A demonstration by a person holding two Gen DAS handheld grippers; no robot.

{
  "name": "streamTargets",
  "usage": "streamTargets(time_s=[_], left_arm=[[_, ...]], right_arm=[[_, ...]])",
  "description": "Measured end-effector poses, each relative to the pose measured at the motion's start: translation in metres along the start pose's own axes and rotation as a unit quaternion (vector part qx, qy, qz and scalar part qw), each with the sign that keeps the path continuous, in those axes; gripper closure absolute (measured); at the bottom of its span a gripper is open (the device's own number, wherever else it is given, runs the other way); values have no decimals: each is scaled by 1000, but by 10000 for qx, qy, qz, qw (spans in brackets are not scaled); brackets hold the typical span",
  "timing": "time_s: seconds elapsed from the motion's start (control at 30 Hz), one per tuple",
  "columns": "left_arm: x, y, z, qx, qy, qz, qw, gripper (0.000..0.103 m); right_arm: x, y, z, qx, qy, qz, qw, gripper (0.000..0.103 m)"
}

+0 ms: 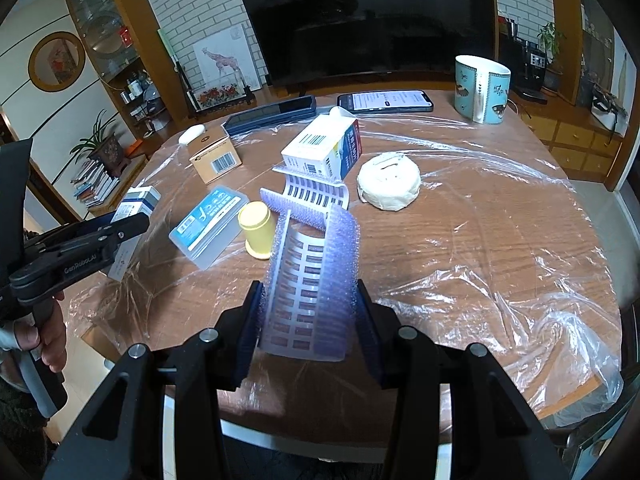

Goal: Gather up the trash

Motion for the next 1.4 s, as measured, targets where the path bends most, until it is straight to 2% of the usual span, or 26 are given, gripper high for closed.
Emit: streamTargets(time_s=[0.27, 0.57, 1.4], left_arm=[[-9, 19, 14, 53, -58, 57, 10000, 51], [-25, 38, 36, -60, -178, -100, 9998, 51], [-72, 97, 73, 57, -26, -540, 9985, 51]], right_arm=[[7, 10, 12, -5, -40, 167, 9999, 59], [14, 23, 25, 20, -127, 331, 9994, 59], [19, 75, 55, 266, -333, 600, 9973, 59]])
Point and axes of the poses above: each gripper's, at about its wrist camera, not at the fingertips, and z roughly against the way its jaws point, x to its left, y to its underside, the point moved 3 cm from there along -z, roughly the way its jaws point, and after that the axes turned 1 degree about x, right-handed, at the moved point
